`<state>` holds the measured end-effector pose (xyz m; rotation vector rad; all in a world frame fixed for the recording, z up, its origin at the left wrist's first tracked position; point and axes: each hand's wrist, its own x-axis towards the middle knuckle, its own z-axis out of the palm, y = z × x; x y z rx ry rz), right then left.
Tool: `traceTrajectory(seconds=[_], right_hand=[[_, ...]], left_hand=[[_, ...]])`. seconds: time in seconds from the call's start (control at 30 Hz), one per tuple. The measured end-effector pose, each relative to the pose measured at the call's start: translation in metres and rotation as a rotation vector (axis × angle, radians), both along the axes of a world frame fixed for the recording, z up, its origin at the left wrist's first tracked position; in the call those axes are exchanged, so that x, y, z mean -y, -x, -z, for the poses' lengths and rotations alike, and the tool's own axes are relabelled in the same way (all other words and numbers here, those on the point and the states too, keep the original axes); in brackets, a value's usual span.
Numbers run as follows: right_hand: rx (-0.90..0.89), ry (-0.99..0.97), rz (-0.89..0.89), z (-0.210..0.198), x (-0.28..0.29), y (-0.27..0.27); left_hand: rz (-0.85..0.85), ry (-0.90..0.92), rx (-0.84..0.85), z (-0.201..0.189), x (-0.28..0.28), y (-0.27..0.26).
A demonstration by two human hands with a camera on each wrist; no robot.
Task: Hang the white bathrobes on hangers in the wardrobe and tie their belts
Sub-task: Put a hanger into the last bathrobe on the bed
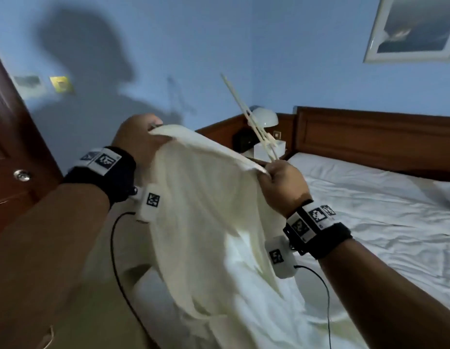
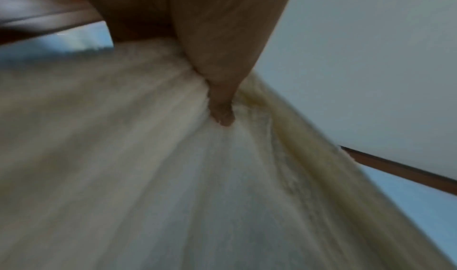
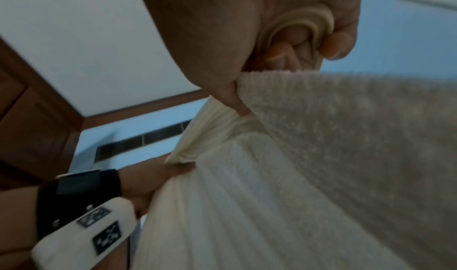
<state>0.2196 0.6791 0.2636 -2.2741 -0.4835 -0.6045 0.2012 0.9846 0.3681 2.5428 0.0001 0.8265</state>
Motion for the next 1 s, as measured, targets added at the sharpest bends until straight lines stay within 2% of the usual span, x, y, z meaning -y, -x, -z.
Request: traceTrajectory(seconds=[0.07,0.13,0.23,0.33,0.43,0.53,0.6,0.67,0.77,0.9,1.0], right_hand=[[0.028,-0.056,0.058,0.005,0.022,-0.01],[0.03,-0.021,0.076,0.016,0.043,-0.011],[-0.025,0.07,0.04,0.043,0.069,-0.004],[-0.036,0.172,0.0,0.075,0.089,0.003],[-0.102,0.096,-0.035,0.096,0.102,0.015],[-0.079,-0.114,-0.046,0.108,0.121,0.027],[-0.068,-0.187,-0.065,0.115,0.138,0.036],[-0.14,-0.214,-0.09,0.126,0.155,0.044],[-0.179,-0.136,-0.136,0.147,0.181,0.048],[-0.08,0.048,-0.262,0.164,0.21,0.051],[-0.146,0.121,-0.343,0.176,0.225,0.051]], left_hand=[[0.188,-0.035,-0.203,-0.008,0.014,0.008],[0.288,-0.054,-0.337,0.009,0.027,0.016],[0.4,0.182,-0.387,0.058,0.05,0.018],[0.329,0.368,-0.349,0.102,0.074,0.015],[0.248,0.528,-0.333,0.129,0.095,0.013],[0.179,0.567,-0.405,0.154,0.113,0.017],[0.12,0.595,-0.439,0.171,0.125,0.022],[0.057,0.636,-0.423,0.184,0.137,0.029],[0.113,0.704,-0.411,0.201,0.151,0.037],[0.098,1.035,-0.379,0.203,0.159,0.053],[0.243,1.369,-0.302,0.198,0.16,0.066]])
